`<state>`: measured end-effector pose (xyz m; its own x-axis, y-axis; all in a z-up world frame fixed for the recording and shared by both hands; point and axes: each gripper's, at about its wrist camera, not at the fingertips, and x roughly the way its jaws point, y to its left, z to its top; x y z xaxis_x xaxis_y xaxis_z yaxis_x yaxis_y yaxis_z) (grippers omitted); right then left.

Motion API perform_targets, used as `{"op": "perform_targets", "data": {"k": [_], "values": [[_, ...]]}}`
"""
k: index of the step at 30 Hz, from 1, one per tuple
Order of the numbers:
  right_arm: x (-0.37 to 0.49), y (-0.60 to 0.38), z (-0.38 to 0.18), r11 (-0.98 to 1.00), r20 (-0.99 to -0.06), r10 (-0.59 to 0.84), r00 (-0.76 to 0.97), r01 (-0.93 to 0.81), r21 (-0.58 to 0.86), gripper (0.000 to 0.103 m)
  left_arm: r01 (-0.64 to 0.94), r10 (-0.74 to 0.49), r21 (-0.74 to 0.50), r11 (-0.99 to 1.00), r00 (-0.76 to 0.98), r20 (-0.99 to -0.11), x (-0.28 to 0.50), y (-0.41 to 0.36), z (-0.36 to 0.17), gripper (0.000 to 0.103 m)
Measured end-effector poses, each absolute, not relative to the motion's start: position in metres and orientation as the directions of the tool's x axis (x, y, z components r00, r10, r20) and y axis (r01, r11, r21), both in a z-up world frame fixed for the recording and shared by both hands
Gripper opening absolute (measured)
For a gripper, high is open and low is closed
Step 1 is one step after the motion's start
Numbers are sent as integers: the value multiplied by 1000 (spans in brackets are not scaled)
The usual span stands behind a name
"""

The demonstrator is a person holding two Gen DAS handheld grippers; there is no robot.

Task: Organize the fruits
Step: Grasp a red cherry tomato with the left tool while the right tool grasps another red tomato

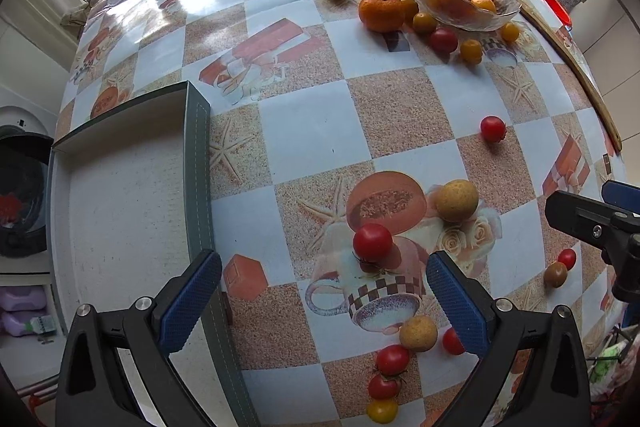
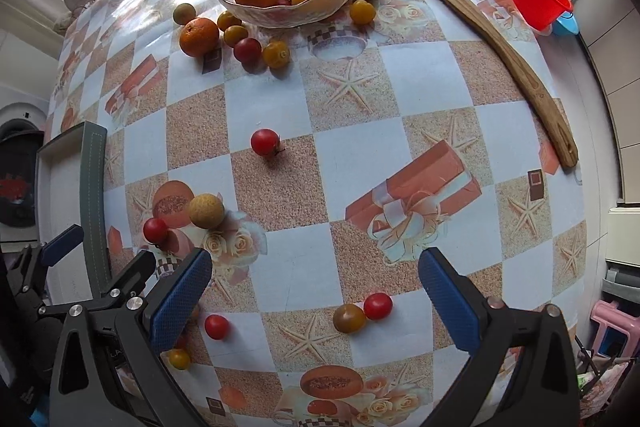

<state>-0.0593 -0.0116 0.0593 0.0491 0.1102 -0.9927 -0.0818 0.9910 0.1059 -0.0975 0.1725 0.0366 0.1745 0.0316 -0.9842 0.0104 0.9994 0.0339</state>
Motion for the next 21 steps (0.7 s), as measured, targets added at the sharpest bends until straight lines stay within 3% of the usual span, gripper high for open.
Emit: {"op": "perform_targets", "data": {"k": [3,5,8,10,14,17,20,21], "values": [[-44,-6,50,990,-992,112,54,-95,107,101,11,40,43,999,178,-983,-95,173,29,101],[-36,-1,43,987,-991,123,52,-110,117,96,10,35,38,999,174,-984,-93,173,24,93],[-27,8,31,984,-991,128,42,-131,122,88,5,34,35,999,175,-984,-92,172,19,93],[-23,13,24,982,-990,136,32,-137,131,77,12,25,28,1000,174,-984,-91,171,16,78],[-17,24,18,979,-991,125,53,-166,115,70,22,28,33,999,167,-986,-91,168,7,76],[-15,37,19,972,-992,108,69,-216,91,63,15,-3,-1,1000,169,-986,-91,167,7,65],[-13,50,18,964,-993,73,94,-261,46,39,17,-15,-12,1000,179,-984,-92,160,6,51],[-13,51,19,964,-992,85,92,-258,59,22,21,-24,-20,1000,185,-982,-92,158,7,40]]}}
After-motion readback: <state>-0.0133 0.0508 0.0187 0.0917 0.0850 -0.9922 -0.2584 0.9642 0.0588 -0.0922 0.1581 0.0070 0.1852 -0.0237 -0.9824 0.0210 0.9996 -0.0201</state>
